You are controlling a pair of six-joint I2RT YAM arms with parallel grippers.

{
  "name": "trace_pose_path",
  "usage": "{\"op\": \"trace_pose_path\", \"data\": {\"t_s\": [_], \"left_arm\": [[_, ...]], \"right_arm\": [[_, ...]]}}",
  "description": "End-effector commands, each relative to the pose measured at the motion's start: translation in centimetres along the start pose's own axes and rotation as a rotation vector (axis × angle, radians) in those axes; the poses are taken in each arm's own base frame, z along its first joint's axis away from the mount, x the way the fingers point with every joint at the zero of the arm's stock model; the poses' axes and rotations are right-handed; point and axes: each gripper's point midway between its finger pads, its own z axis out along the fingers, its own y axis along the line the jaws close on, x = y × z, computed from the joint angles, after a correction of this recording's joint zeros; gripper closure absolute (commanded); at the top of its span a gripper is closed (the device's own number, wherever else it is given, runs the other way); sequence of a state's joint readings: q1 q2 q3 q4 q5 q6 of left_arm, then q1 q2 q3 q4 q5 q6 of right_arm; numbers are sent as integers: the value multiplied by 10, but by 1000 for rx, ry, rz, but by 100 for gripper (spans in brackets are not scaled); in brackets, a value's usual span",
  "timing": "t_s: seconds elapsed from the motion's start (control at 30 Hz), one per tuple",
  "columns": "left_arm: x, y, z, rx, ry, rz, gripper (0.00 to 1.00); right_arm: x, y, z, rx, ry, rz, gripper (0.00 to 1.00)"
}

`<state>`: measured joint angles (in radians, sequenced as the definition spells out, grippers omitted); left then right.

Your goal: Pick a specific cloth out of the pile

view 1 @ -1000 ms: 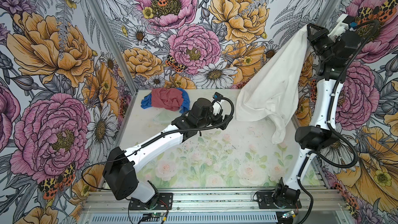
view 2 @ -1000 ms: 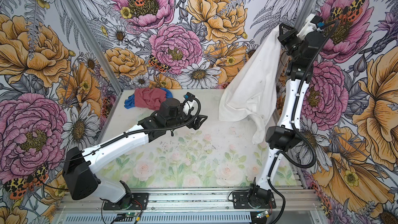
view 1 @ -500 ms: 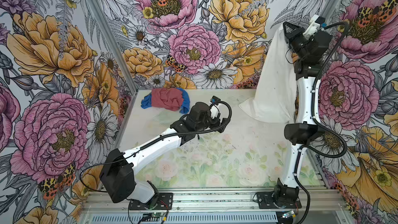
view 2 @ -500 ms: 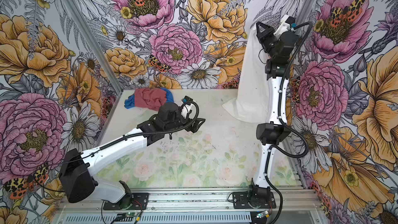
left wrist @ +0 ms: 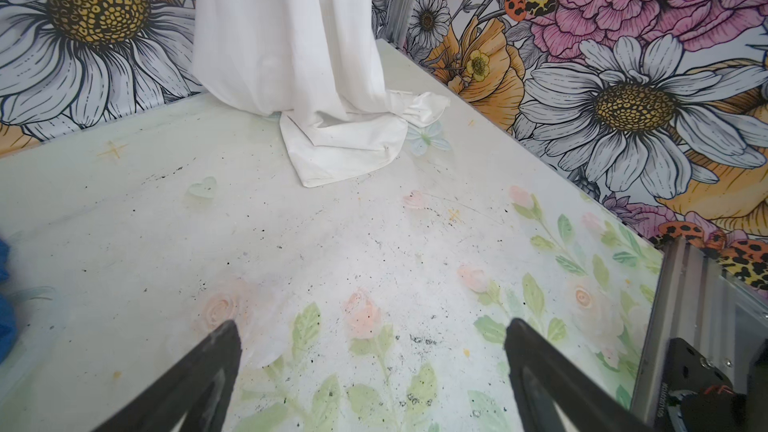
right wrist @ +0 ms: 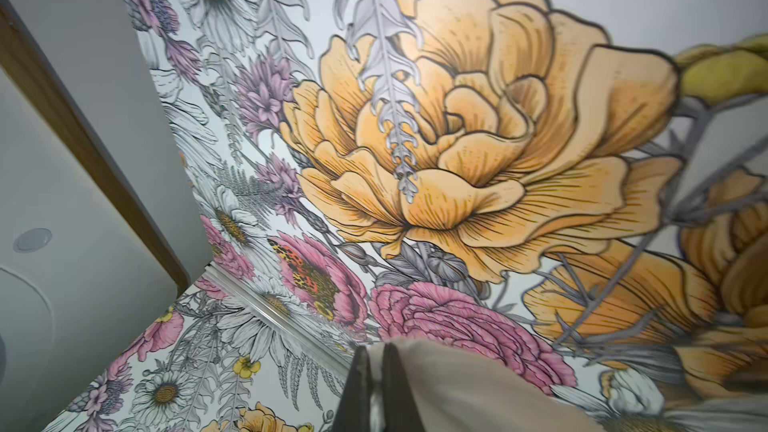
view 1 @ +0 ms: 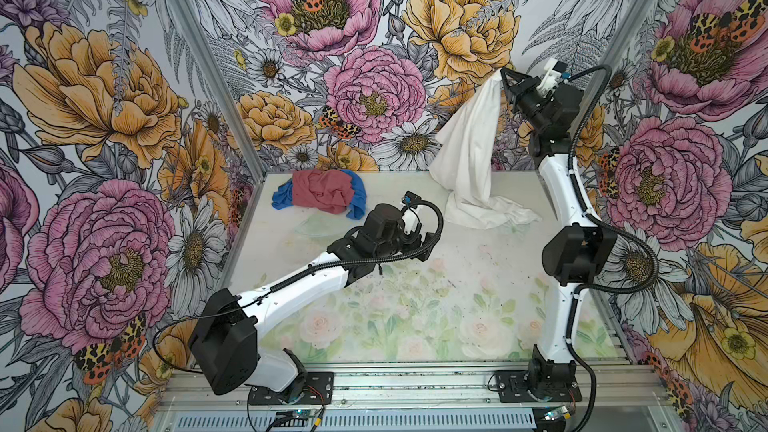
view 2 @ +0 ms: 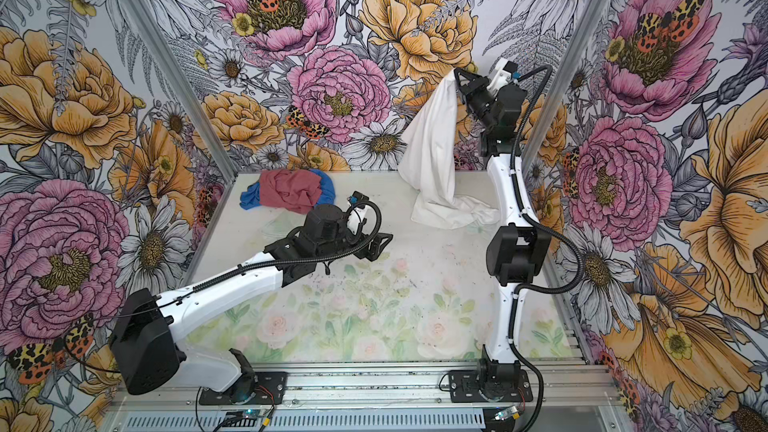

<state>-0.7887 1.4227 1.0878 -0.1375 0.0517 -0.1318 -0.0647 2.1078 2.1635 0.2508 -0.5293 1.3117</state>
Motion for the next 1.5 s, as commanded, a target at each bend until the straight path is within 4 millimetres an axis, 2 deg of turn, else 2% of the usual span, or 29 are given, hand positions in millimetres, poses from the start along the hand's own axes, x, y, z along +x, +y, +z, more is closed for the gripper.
{"op": "trace_pose_path", "data": {"t_s": [0.0, 0.03, 0.1, 0.13, 0.2, 0.43, 0.5, 0.63, 0.67, 0.73, 0.83, 1.0, 1.13, 1.17, 1.2, 1.23, 1.37, 1.47], "left_arm": [[-13, 1, -4, -4, -43, -12, 1], [-14, 1, -4, -1, -44, -9, 1], [-17, -1, -4, 4, -47, 1, 1], [-17, -1, -4, 4, -46, 2, 1], [-19, -1, -2, 2, -44, 6, 1], [-12, -3, 11, 16, -14, 0, 1], [-11, -4, 13, 18, -9, -2, 1], [-11, -5, 12, 19, -9, -2, 1], [-11, -5, 11, 18, -10, -1, 1], [-12, -6, 11, 21, -8, 4, 1], [-13, -8, 12, 34, -8, 13, 1], [-12, -10, 11, 33, -3, 12, 1], [-10, -8, 9, 21, 1, 6, 1], [-9, -9, 8, 20, 4, 6, 1], [-8, -8, 8, 16, 6, 6, 1], [-8, -8, 7, 15, 4, 7, 1], [-4, -5, 10, 7, 16, 6, 1], [-2, -7, 16, 19, 25, 4, 1]], "right_arm": [[-31, 21, -45, -58, -88, -77, 100], [-33, 11, -58, -19, -95, -88, 100], [-30, -34, -90, 138, -84, -115, 100], [-28, -49, -104, 205, -67, -131, 100], [-15, -78, -130, 326, 1, -168, 100], [21, -137, -203, 669, 128, -323, 100], [30, -160, -225, 789, 157, -352, 100], [36, -197, -263, 1030, 179, -420, 100], [38, -205, -267, 1077, 199, -428, 100], [47, -224, -264, 1090, 261, -394, 100], [63, -249, -247, 1059, 344, -341, 100], [84, -283, -213, 1076, 442, -379, 100], [100, -311, -201, 1081, 486, -326, 100], [103, -316, -201, 1084, 494, -317, 89], [105, -319, -203, 1089, 504, -317, 69], [106, -321, -207, 1097, 510, -325, 58], [97, -319, -236, 1187, 503, -397, 31], [85, -319, -264, 1256, 482, -412, 19]]}}
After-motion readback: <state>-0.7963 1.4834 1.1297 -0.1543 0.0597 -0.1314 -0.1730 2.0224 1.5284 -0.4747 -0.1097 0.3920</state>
